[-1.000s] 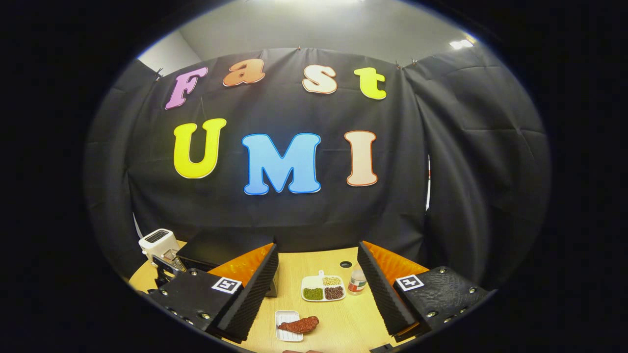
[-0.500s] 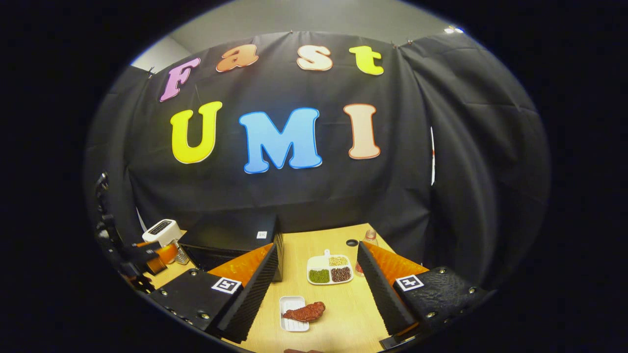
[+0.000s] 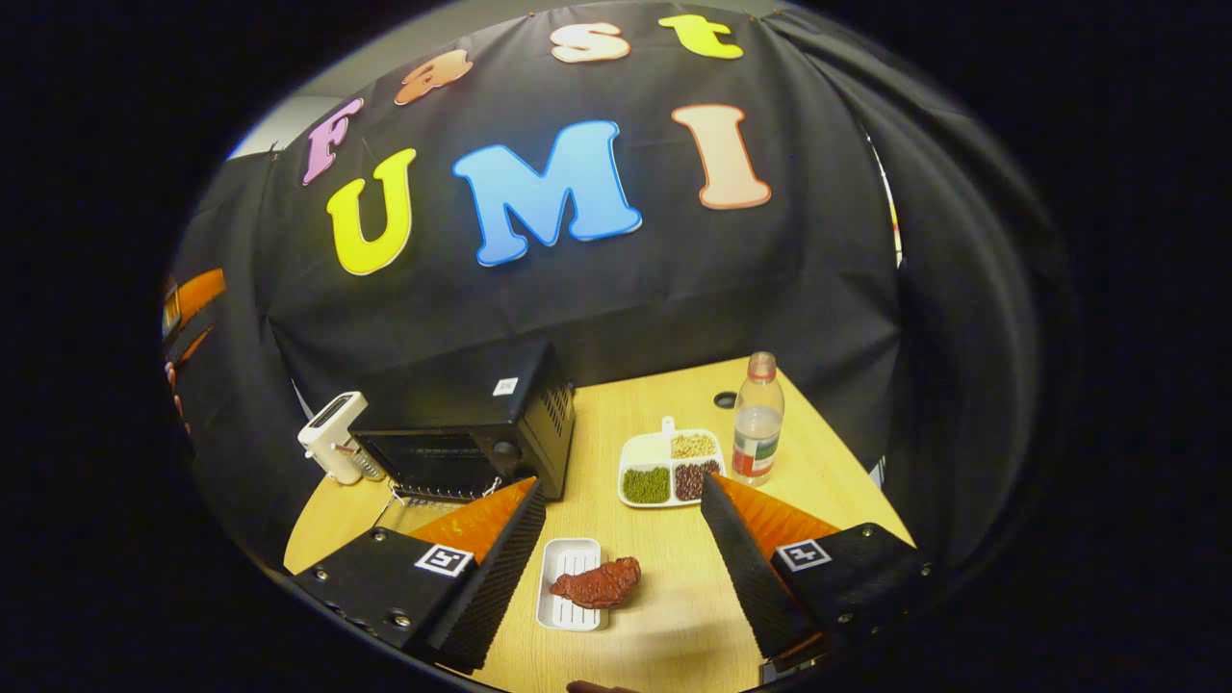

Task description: Open the electric oven with the left hand, put the food in, and close the electric oven.

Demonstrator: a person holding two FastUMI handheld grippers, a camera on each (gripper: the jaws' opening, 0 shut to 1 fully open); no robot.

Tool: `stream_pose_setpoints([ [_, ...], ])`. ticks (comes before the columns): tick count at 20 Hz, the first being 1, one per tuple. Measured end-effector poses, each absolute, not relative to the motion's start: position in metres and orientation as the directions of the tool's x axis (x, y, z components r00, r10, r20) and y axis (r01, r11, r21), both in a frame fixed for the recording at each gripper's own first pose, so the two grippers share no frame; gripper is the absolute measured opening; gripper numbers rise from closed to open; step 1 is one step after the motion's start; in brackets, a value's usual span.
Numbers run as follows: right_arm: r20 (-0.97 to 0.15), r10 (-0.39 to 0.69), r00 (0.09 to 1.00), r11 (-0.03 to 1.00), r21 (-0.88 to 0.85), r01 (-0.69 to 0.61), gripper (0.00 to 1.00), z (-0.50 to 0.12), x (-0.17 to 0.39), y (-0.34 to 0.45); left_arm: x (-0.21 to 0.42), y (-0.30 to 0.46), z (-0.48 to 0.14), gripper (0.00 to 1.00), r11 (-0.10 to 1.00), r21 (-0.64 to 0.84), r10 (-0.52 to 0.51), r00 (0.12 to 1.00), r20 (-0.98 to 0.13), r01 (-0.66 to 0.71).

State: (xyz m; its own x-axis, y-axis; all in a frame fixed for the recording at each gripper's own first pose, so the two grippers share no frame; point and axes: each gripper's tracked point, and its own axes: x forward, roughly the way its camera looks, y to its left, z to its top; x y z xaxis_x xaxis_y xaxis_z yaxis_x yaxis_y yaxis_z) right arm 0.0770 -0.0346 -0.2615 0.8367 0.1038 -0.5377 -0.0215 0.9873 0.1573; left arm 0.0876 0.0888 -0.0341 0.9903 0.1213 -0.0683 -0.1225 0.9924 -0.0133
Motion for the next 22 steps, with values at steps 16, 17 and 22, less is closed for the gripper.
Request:
stream_pose_setpoints([
  [16, -0.69, 0.448, 0.568, 0.801, 0.592, 0.089, 0.8, -0.419, 0.047, -0.007, 0.076, 0.05, -0.036, 1.0, 0.98, 0.072, 0.194, 0.975, -0.111, -0.187],
  [17, -0.679, 0.474, 0.56, 0.783, 0.617, 0.084, 0.68, -0.42, 0.046, -0.004, 0.074, 0.051, -0.039, 1.0, 0.976, 0.077, 0.211, 0.97, -0.118, -0.203],
  [22, -0.622, 0.608, 0.494, 0.685, 0.725, 0.07, 0.17, -0.422, 0.039, 0.007, 0.064, 0.046, -0.045, 0.91, 0.97, 0.089, 0.238, 0.963, -0.129, -0.228],
])
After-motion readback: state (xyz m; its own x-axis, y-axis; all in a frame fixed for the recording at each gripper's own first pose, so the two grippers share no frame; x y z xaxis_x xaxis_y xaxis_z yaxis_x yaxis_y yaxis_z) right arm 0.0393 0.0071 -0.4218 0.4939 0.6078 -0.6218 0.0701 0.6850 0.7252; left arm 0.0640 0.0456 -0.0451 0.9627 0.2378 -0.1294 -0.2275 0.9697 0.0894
